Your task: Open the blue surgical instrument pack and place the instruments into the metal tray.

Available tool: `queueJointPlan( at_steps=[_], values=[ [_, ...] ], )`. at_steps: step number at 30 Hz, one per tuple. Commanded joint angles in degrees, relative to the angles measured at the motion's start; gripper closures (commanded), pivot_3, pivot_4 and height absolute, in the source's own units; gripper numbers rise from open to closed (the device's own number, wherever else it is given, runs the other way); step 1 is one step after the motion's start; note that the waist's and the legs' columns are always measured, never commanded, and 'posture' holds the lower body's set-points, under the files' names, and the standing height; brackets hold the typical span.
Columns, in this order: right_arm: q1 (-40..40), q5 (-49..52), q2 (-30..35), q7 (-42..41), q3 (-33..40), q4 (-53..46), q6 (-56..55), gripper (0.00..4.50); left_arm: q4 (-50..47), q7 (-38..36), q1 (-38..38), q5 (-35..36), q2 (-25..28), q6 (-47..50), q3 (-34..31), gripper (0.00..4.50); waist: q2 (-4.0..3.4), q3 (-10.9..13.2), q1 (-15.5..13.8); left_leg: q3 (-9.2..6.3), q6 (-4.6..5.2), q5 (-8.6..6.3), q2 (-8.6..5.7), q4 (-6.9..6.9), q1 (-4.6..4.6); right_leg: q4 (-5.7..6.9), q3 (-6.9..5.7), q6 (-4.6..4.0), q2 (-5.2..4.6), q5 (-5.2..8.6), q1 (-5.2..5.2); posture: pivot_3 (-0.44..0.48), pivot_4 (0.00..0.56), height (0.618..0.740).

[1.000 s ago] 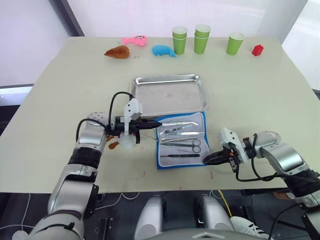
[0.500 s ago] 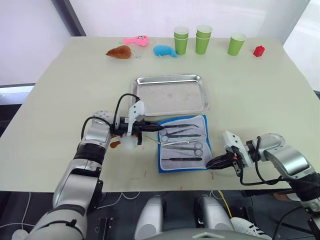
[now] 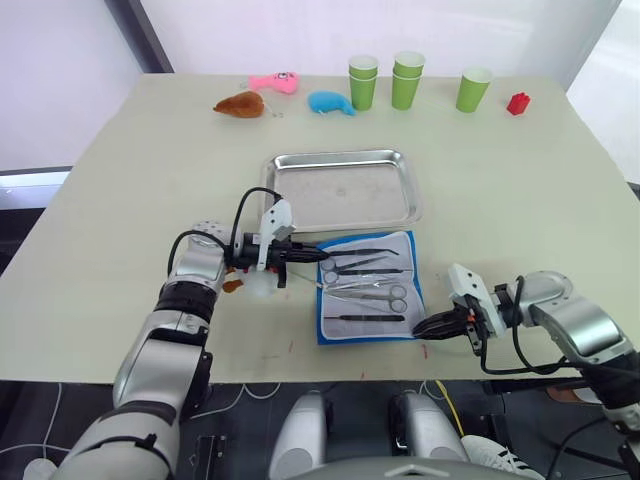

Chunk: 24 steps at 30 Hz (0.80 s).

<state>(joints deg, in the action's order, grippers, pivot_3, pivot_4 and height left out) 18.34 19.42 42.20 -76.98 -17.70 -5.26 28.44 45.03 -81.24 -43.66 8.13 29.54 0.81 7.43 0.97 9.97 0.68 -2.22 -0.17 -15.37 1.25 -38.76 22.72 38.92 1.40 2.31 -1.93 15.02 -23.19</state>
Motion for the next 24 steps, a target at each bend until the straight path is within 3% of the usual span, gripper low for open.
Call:
queueJointPlan(
  at_steps=[1, 2, 5, 8, 22, 24],
  values=[
    [-1.70, -1.12, 0.47, 0.13, -1.39, 0.36, 0.66, 4.46, 1.48, -0.32, 0.59, -0.74, -0.02, 0.79, 0.28, 4.50, 0.00, 0.00, 0.05, 0.00, 0.00, 0.00, 0.00, 0.00, -0.01, 0.00, 0.00, 0.00, 0.00, 0.00, 0.00, 0.000, 0.150, 0.740],
    [-1.65, -1.15, 0.44, 0.14, -1.45, 0.46, 0.71, 4.46, 1.63, -0.22, 0.53, -0.78, 0.02, 0.77, 0.16, 4.50, 0.00, 0.00, 0.05, 0.00, 0.00, 0.00, 0.00, 0.00, -0.01, 0.00, 0.00, 0.00, 0.00, 0.00, 0.00, 0.000, 0.150, 0.740],
    [-1.40, -0.88, -0.03, 0.23, -1.19, 0.79, 0.35, 4.50, 1.72, 0.23, 0.51, -0.49, 0.01, 0.99, -0.41, 3.76, 0.00, 0.00, 0.07, 0.00, 0.00, 0.00, 0.00, 0.00, -0.01, 0.00, 0.00, 0.00, 0.00, 0.00, 0.00, 0.000, 0.150, 0.740],
    [-1.19, -2.02, -0.58, 1.59, -0.87, 1.42, -1.39, 4.50, 2.14, 1.29, 0.47, -0.93, 0.02, -0.12, -0.61, 2.58, 0.00, 0.00, 0.12, -0.01, 0.00, 0.00, 0.00, 0.00, -0.01, 0.01, 0.00, 0.00, 0.00, 0.00, 0.00, 0.000, 0.150, 0.740],
    [-1.75, -1.00, 1.38, -0.13, -1.20, 0.42, -0.18, 4.50, 1.75, 1.06, 0.48, 1.41, 0.51, 0.71, -2.83, 2.58, 0.00, -0.01, 0.15, 0.00, 0.00, 0.00, 0.00, 0.00, -0.04, 0.02, 0.01, 0.00, 0.01, 0.00, 0.01, 0.000, 0.150, 0.740],
    [-1.64, -0.26, 1.14, 0.03, -0.72, 0.42, 0.55, 3.88, 1.71, 0.88, 0.37, 1.99, 0.63, 1.02, -3.48, 2.52, 0.00, -0.01, 0.13, -0.01, 0.00, 0.00, 0.01, 0.00, -0.03, 0.02, 0.01, 0.00, 0.01, 0.00, 0.01, 0.000, 0.150, 0.740]
  ],
)
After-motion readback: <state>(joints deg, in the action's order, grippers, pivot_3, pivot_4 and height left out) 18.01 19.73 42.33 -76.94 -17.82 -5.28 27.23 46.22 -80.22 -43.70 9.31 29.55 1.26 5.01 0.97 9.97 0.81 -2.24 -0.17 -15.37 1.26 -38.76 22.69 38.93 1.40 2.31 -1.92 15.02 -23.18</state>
